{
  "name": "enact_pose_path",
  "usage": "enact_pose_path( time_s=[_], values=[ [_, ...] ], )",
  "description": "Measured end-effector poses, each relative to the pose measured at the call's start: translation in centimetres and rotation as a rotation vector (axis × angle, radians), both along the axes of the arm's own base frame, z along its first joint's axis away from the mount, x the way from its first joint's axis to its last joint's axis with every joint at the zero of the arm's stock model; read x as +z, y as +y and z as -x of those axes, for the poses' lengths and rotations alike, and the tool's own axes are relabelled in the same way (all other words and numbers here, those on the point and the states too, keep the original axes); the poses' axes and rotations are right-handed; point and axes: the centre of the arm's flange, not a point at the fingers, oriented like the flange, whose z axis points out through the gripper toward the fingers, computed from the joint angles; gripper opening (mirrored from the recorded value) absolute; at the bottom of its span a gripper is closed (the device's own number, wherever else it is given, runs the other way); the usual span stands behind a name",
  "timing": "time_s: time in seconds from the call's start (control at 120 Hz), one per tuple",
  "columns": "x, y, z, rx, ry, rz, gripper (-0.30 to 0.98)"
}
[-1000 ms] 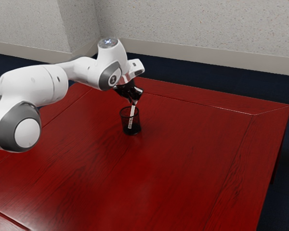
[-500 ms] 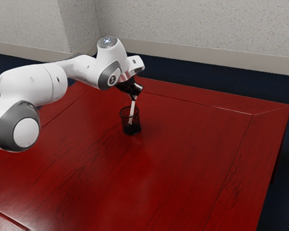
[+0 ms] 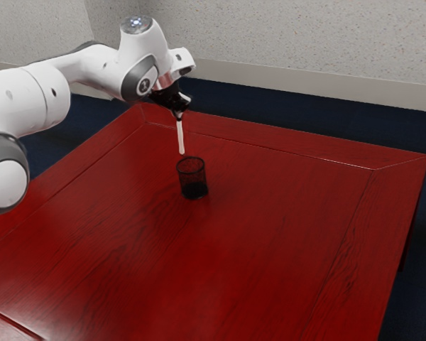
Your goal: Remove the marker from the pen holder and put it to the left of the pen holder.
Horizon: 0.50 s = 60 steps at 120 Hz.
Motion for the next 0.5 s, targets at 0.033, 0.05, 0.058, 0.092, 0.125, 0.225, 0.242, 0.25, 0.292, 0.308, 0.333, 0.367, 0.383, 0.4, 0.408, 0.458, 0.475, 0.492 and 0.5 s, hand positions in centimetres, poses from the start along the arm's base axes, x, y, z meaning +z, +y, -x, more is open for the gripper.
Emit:
enact_pose_path(
  time_s=[0.033,0.05,0.058,0.092,0.125,0.225,0.242,0.25,0.292,0.308,0.333,0.367,0.383,0.4,0.408,0.458,0.475,0.492,0.5],
  values=[
    [0.3,0.6,0.3,0.011,0.006,-0.007,-0.08],
    [0.4,0.9,0.4,0.017,0.010,-0.010,-0.08],
    [0.4,1.0,0.4,0.019,0.012,-0.012,-0.08],
    [0.3,1.5,0.6,0.029,0.024,-0.016,-0.08],
    [0.0,2.1,0.7,0.040,0.036,-0.020,-0.08],
    [-1.3,3.8,0.8,0.071,0.081,-0.024,-0.08],
    [-1.6,4.1,0.9,0.076,0.091,-0.024,-0.09],
    [-1.7,4.4,0.9,0.080,0.096,-0.023,-0.09],
    [-2.6,5.6,1.1,0.101,0.123,-0.022,-0.09],
    [-2.9,6.1,1.1,0.108,0.135,-0.021,-0.09],
    [-3.4,6.7,1.2,0.118,0.153,-0.021,-0.09],
    [-4.1,7.2,1.3,0.129,0.179,-0.020,-0.09],
    [-4.3,7.6,1.4,0.136,0.190,-0.019,-0.09],
    [-4.6,8.1,1.5,0.144,0.202,-0.019,-0.09],
    [-4.6,8.3,1.5,0.147,0.208,-0.018,-0.09],
    [-4.8,9.4,1.8,0.166,0.235,-0.018,-0.09],
    [-4.9,9.8,1.8,0.172,0.244,-0.017,-0.09],
    [-4.9,10.1,1.8,0.179,0.253,-0.017,-0.09],
    [-4.9,10.3,1.8,0.182,0.258,-0.017,-0.09]
  ],
)
